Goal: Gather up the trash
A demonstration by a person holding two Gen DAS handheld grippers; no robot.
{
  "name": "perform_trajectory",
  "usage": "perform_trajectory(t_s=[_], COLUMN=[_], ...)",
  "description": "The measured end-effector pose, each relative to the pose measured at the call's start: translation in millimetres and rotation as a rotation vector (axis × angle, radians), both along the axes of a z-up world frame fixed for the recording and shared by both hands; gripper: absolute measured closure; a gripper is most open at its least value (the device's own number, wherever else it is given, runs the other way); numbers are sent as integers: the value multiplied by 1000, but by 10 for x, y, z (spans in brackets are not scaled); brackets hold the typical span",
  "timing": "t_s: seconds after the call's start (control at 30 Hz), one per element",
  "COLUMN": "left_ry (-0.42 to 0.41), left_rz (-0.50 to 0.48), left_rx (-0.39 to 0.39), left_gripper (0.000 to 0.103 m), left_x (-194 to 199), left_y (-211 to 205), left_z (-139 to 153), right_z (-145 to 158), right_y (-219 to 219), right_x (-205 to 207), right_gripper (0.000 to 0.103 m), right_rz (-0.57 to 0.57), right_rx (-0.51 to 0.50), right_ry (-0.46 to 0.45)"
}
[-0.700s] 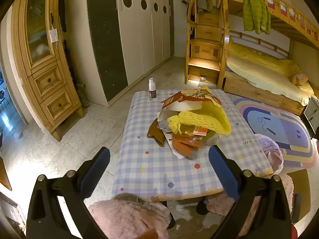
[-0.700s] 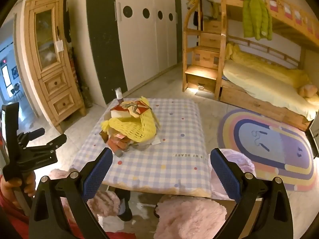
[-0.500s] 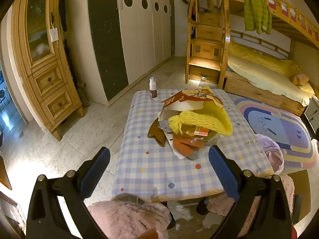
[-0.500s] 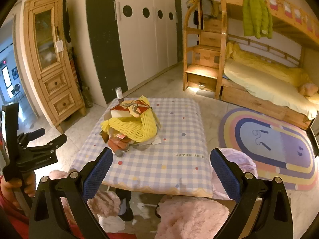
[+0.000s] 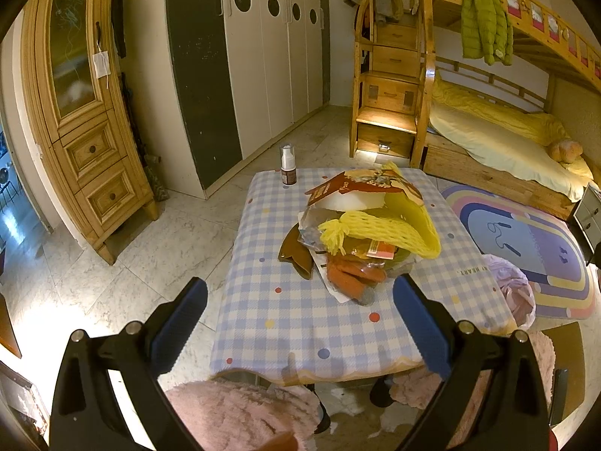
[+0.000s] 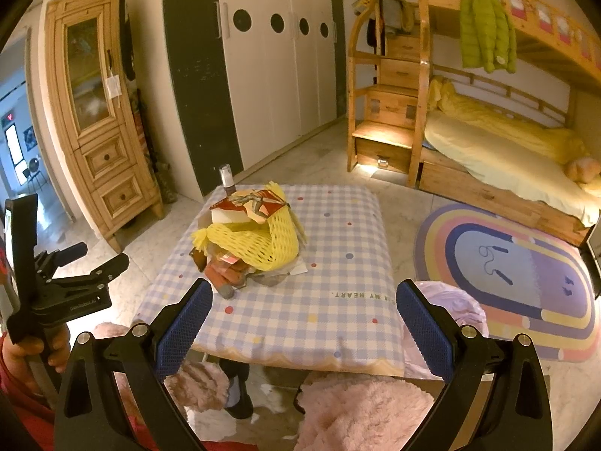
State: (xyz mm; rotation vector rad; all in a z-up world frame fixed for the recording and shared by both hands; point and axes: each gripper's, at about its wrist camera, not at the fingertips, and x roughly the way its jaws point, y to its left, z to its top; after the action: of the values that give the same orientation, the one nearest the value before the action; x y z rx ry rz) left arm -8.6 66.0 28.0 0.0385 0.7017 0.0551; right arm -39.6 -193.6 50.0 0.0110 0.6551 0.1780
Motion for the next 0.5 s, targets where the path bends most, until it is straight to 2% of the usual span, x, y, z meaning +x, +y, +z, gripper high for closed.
perform_trajectory(t_s=[0.23,0.5], left_ry=[0,0], left_rz=[-1,-1], left_rx=[-1,-1], left_gripper=[7,7], left_x=[1,11], left_y=[4,7], left_z=[1,-3], right_z=[-4,11], right_y=[-19,-7], right_x=[4,-14], right_gripper=[6,6], right_rz=[1,9], right_rx=[-1,11], right_ry=[5,-29])
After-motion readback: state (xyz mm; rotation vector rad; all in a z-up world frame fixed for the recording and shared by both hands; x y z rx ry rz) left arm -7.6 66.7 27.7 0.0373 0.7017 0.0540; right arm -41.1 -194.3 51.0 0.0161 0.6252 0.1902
